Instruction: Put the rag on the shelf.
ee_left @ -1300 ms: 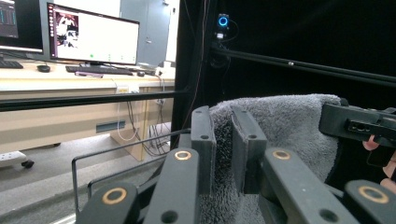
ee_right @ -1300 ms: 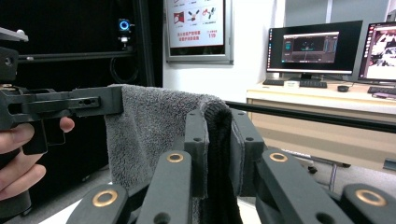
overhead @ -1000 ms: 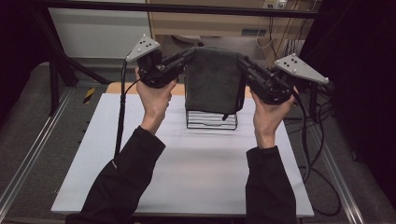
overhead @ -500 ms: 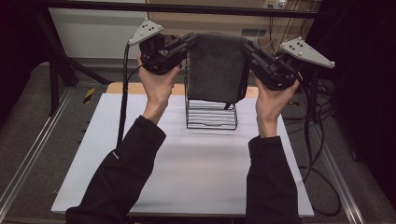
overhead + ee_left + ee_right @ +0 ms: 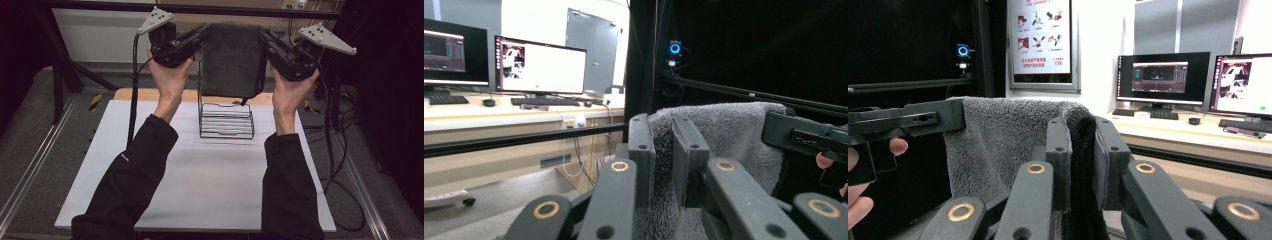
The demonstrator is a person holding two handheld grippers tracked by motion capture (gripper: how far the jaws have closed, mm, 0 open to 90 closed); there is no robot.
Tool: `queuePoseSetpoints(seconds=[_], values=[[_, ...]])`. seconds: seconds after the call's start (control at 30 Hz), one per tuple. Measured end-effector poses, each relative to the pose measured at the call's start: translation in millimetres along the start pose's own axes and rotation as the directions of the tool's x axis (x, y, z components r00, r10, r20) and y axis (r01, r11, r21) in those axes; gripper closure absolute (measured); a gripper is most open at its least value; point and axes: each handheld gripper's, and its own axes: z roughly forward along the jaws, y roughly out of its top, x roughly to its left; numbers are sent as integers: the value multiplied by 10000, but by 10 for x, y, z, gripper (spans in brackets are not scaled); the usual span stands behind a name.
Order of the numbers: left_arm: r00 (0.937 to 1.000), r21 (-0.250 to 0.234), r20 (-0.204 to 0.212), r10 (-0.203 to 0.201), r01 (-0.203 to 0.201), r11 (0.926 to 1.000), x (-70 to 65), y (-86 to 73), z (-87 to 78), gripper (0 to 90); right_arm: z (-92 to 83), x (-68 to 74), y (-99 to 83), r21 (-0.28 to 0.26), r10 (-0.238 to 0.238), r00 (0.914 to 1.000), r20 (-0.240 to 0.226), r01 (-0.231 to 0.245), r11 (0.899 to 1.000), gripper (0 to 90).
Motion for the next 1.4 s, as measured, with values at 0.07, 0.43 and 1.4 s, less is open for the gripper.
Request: queuePoseSetpoints(seconds=[0.07,0.43,1.4], values=[[10000,-51,-18,9,-9,10000,12,35,12,803,23,-1,26,-55,-65,10000,16,65,10000,802],[9996,-55,-263,132,-133,9999,75,168,115,803,183,-49,154,-139,-156,9997,174,158,9998,802],[9957,180,-699,610,-599,9980,341,178,346,803,582,-174,197,-24,-774,9962,398,776,9970,803]])
